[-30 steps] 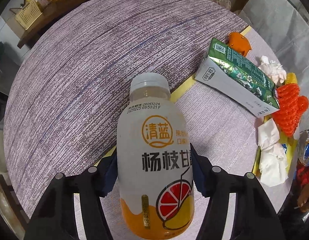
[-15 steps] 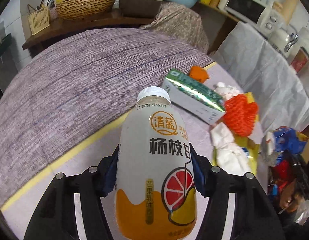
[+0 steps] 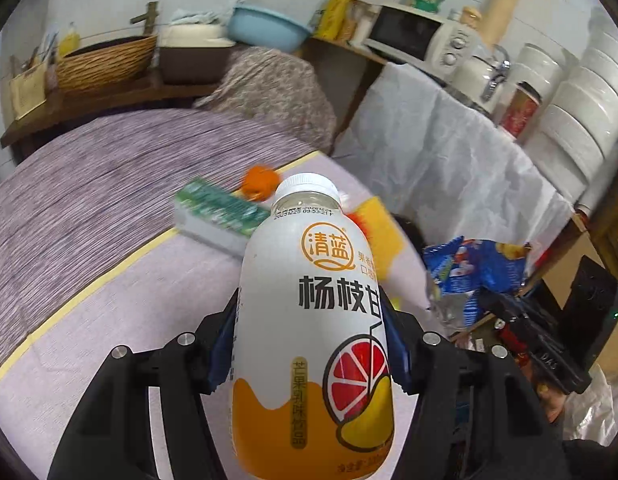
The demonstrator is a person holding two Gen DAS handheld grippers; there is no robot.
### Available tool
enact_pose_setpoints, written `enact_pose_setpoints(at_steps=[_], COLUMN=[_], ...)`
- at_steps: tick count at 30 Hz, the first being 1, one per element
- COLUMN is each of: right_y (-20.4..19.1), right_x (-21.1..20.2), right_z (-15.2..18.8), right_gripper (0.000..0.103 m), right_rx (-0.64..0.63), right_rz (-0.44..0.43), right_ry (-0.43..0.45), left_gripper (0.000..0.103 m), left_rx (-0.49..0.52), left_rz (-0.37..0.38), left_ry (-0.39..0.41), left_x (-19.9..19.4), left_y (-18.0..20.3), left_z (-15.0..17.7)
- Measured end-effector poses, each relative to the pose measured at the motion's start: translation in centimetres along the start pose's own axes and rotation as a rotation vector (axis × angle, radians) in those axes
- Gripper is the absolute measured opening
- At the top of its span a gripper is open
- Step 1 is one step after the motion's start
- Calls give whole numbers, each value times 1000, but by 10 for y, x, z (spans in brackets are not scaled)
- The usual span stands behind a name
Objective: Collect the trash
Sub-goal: 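Carry both items over the black bin and open both tools to drop them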
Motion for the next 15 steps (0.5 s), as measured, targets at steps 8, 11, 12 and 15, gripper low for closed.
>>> enact_pose_setpoints(at_steps=[8, 11, 12, 15], right_y=[116, 170, 186, 228], right_x=[-34, -30, -26, -7], right_z=[8, 28, 35, 62], right_gripper=[7, 7, 7, 7], right_rx=[173, 273, 301, 371], right_rz=[258, 330, 348, 396], right_ry=[45, 14, 0, -49], left_gripper=[61, 61, 61, 61], left_rx=[101, 135, 147, 167], left_rz=[123, 157, 167, 185], left_ry=[-58, -87, -99, -129], left_x=[56, 77, 87, 108], left_y=[88, 119, 130, 154], left_z=[-6, -4, -4, -1])
Point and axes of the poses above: each gripper's, at about its wrist camera, not at the fingertips, and x roughly the way its jaws point, y to its right, z to its underside, the point moved 7 cm from there along x, roughly the way its jaws point, and after that the axes turned 7 degrees about -x, right-handed, at the moved point
